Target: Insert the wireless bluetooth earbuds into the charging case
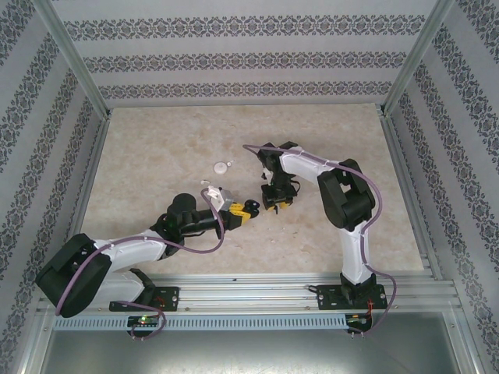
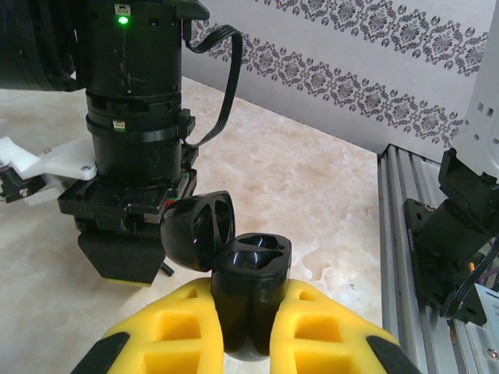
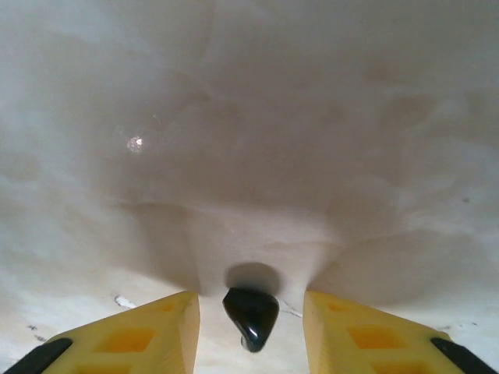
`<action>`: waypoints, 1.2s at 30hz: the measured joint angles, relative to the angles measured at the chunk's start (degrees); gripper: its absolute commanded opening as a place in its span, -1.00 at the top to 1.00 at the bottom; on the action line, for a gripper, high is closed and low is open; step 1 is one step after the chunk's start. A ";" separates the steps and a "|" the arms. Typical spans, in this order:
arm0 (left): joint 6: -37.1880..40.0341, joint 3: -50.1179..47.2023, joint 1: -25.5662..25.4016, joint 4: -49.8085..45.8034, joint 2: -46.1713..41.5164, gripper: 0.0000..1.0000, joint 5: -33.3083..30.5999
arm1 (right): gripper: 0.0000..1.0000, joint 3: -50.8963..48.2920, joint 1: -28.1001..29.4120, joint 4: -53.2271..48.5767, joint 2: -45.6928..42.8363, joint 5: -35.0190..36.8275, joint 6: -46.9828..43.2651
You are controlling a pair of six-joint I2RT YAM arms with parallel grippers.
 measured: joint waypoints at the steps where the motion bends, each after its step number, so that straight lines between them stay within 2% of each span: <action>1: 0.00 0.00 0.00 0.00 0.02 1.00 0.00 | 0.23 0.17 0.20 -0.11 0.07 0.24 -0.07; 15: 0.02 -0.33 0.00 -0.02 -0.02 1.00 -0.02 | 0.66 1.77 1.27 -1.81 1.11 2.56 -0.13; 22: 0.39 -0.98 0.00 0.48 -0.13 1.00 0.96 | 0.76 0.37 2.10 -0.50 -1.03 2.54 0.04; 26: 1.20 -1.49 0.00 0.85 -1.03 1.00 3.06 | 0.79 -2.99 2.25 1.88 -7.52 2.40 0.42; 36: 1.27 -1.49 0.00 3.26 -1.53 1.00 5.35 | 0.82 -9.31 4.11 8.72 -32.13 3.56 2.38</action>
